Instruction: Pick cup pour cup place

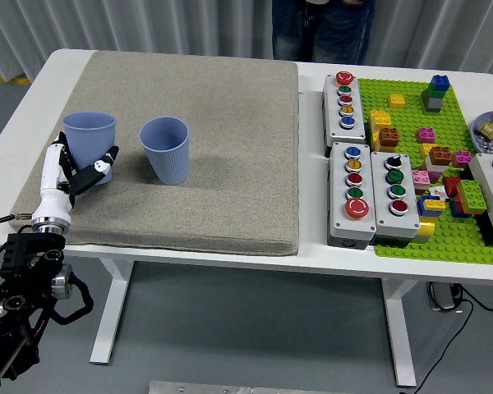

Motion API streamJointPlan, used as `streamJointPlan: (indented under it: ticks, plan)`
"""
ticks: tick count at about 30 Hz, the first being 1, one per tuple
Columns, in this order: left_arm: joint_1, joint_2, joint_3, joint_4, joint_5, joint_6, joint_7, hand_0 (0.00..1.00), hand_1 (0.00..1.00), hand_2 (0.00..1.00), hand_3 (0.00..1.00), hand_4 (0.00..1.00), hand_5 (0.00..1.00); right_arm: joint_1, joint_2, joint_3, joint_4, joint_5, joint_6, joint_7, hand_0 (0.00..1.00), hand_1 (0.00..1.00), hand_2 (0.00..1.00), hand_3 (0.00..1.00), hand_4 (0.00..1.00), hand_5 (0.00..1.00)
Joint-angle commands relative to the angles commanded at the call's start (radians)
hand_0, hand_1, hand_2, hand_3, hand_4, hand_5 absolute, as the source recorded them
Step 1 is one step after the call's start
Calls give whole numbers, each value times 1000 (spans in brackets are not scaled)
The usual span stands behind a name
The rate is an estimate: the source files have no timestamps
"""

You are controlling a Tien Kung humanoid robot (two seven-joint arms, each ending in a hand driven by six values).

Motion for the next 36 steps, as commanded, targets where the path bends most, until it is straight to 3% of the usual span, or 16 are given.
streamJointPlan:
  ticks: [36]
  plan:
    - [1,-4,1,46,9,0,-1,530,591,750,583,523,103,3,0,-3,0,5,0,0,746,699,750,605,119,268]
